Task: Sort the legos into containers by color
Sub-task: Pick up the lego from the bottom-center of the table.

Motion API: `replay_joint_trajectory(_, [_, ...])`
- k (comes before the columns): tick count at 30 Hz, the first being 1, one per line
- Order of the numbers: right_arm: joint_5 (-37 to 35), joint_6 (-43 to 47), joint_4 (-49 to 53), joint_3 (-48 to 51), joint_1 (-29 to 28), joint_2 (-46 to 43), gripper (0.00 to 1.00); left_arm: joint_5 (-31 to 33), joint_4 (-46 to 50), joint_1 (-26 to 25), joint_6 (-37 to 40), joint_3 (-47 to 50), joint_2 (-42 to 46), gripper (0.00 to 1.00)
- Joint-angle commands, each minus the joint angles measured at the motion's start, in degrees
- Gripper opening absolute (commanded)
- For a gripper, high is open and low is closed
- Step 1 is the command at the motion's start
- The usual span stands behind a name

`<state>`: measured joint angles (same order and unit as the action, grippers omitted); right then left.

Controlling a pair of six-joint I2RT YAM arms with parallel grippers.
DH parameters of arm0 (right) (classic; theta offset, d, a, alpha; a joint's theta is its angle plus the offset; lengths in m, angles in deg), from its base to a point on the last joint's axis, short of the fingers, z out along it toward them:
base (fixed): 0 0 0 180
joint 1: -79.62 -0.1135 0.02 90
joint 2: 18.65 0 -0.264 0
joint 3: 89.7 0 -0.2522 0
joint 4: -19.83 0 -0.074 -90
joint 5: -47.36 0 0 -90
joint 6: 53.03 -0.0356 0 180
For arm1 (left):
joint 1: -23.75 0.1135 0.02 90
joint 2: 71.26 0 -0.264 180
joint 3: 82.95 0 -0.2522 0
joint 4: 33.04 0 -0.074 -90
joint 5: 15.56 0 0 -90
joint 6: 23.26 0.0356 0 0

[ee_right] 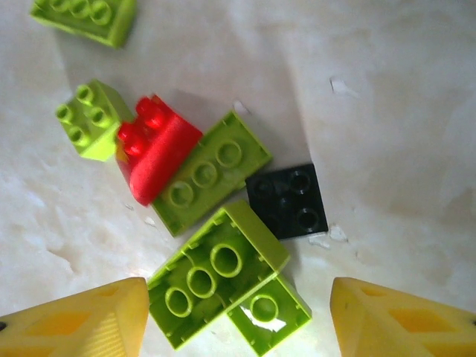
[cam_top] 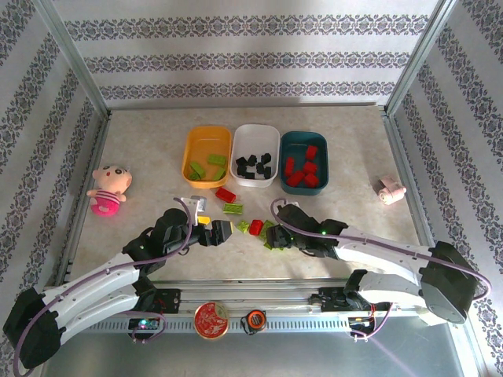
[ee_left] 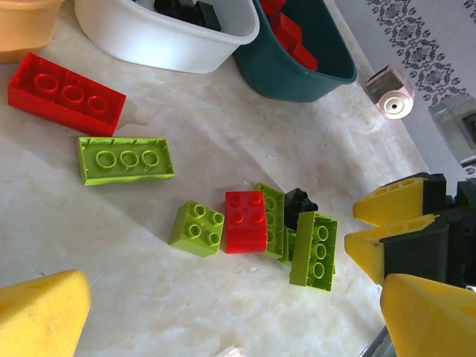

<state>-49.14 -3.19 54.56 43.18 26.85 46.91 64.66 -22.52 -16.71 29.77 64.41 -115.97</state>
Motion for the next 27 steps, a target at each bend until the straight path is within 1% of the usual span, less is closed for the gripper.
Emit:
replay_joint_trajectory(1, [2.6,-1.9,0.6,0.6,-0.5,1.2,0.64,0.9,-0.7,0.5,-0.7,0.4,0.7,1.0])
replay_joint_trajectory(4, [4.5,-1.6,-1.6,-0.1,-0.4,3.9,0.62,0.9,-0.5,0.5,-0.7,0.3,0.8,1.0])
replay_joint_trajectory(11, [5.8,0.2,-3.6,-2.0,0.6,9.5,0.57,1.3,0.5,0.5,-1.0,1.0,2.1,1.0])
replay_joint_trajectory(18, [6.1,2.6,-5.4,-3.9,1.2,12.4,0.53,1.5,0.9,0.5,-0.7,0.6,2.5,1.0])
replay_joint_trajectory(22, [6.1,3.5,-5.0,-5.1,1.1,13.5,0.46,1.4,1.3,0.5,-1.1,0.9,2.6,1.0])
replay_joint_trajectory(27, [6.1,3.9,-4.7,-5.0,1.1,12.7,0.38,1.2,1.0,0.5,-1.7,1.6,3.4,1.0])
